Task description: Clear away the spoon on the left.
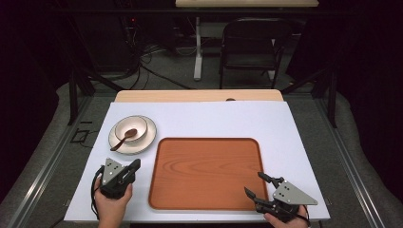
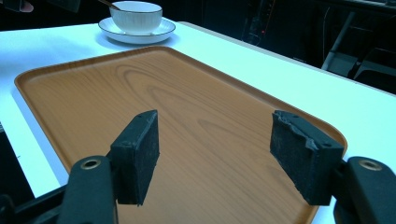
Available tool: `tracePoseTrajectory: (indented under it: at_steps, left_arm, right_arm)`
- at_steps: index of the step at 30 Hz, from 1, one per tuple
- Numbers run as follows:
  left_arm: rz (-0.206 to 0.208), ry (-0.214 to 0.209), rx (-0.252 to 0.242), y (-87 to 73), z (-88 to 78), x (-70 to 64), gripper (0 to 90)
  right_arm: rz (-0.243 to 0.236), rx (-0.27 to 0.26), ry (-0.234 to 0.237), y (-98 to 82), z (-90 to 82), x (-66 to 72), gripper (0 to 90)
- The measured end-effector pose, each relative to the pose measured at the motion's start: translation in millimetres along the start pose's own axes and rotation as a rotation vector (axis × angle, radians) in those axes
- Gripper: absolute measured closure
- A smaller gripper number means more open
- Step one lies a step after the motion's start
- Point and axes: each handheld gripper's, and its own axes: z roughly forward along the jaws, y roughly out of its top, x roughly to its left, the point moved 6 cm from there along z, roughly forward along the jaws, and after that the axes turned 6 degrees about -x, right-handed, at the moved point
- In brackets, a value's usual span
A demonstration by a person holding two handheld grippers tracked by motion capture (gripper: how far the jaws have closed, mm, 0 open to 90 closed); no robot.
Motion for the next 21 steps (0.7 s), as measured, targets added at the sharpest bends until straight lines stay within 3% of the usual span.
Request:
tracePoseTrajectory:
  at_steps: [21]
  left_arm:
    - [-0.077,0.111,-0.024,4.8,-1.6,40.1,90.0]
  right_arm:
    - [-0.001,0.007,0.001,-0.8,0.6,-0.2,32.6]
